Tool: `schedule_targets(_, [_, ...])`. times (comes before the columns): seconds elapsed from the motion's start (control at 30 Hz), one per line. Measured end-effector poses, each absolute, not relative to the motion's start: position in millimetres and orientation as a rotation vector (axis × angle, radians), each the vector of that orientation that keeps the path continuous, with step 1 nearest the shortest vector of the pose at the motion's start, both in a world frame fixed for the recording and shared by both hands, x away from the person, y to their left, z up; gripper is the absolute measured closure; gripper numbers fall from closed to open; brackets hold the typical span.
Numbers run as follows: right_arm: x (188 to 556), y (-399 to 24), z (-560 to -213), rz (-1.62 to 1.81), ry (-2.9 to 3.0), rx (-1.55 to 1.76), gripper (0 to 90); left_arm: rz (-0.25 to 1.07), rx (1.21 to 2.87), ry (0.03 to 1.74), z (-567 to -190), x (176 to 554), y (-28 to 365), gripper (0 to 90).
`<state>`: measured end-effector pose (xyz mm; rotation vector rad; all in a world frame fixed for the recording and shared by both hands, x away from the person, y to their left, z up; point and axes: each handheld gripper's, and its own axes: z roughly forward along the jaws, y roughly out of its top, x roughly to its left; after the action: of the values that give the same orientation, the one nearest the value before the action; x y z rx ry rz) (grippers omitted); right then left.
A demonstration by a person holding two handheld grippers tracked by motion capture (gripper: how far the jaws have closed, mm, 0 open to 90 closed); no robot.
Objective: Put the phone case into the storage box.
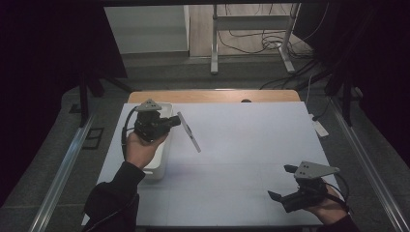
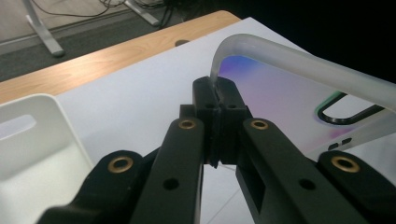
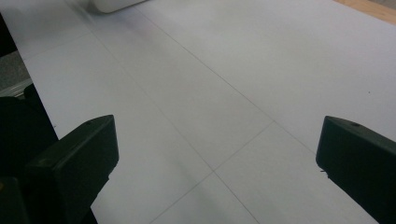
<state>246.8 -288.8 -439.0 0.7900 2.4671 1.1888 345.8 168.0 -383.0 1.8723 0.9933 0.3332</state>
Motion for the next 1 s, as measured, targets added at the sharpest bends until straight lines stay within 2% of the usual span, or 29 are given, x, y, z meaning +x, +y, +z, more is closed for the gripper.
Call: schedule_targets(1.0, [231.3, -327.1, -444.4, 1.142, 2.350, 1.010, 0.0, 0.437, 1.835, 1.186, -374.1, 371.2, 203.7, 88.9])
